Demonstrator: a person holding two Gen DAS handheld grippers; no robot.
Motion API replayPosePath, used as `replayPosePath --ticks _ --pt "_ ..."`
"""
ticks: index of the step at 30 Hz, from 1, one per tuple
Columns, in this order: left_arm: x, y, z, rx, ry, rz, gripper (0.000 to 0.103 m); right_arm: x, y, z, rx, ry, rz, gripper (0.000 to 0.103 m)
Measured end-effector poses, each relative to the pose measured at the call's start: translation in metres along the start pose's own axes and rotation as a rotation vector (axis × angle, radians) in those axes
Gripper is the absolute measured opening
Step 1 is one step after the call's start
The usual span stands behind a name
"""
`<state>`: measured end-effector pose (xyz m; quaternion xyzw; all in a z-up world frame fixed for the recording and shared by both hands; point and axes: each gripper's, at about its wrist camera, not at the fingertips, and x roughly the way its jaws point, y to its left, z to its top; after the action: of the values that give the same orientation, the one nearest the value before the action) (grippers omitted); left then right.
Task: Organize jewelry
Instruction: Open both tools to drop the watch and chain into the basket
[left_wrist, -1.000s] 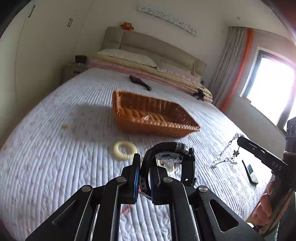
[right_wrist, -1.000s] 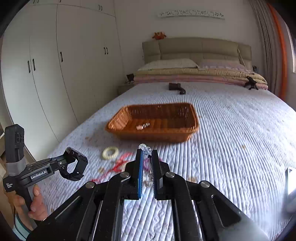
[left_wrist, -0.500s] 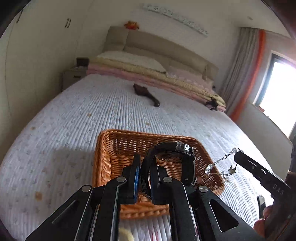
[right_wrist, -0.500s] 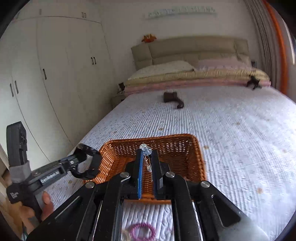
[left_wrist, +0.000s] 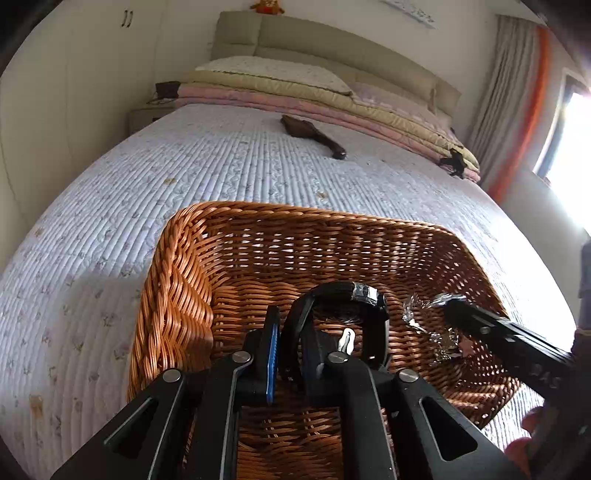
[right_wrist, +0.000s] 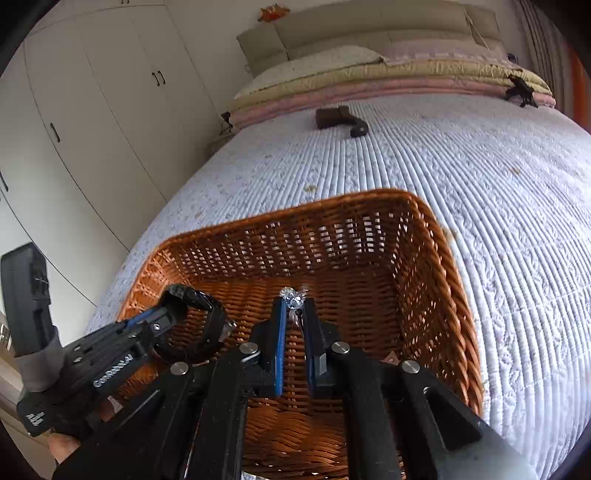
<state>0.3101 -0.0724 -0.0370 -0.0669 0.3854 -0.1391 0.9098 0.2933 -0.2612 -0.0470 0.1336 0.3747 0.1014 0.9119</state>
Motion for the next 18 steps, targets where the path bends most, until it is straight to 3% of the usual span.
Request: replayPosePath --ticks 1,3,5,12,18 --pt "-0.002 -0.001 0.000 -0.002 -0.003 -0.014 0.018 0.001 -0.002 -0.001 0.004 0.003 0.002 0.011" --pt "-0.010 -0.003 0.000 0.004 -0.031 -0.029 0.040 -0.001 -0.004 -0.002 0.011 0.008 0.012 0.021" --pt "-0.019 -0.004 0.001 0.013 -0.071 -0.016 0.045 -0.009 -0.006 -0.003 0.020 -0.012 0.027 0.034" --pt "-0.074 0.000 -0.002 -0.009 -0.170 -0.089 0.045 -0.061 -0.002 -0.008 0.021 -0.106 0.039 0.036" --pt "-0.146 -0.002 -0.026 0.027 -0.255 -0.109 0.045 -0.122 0.017 -0.042 -0.043 -0.201 0.005 0.036"
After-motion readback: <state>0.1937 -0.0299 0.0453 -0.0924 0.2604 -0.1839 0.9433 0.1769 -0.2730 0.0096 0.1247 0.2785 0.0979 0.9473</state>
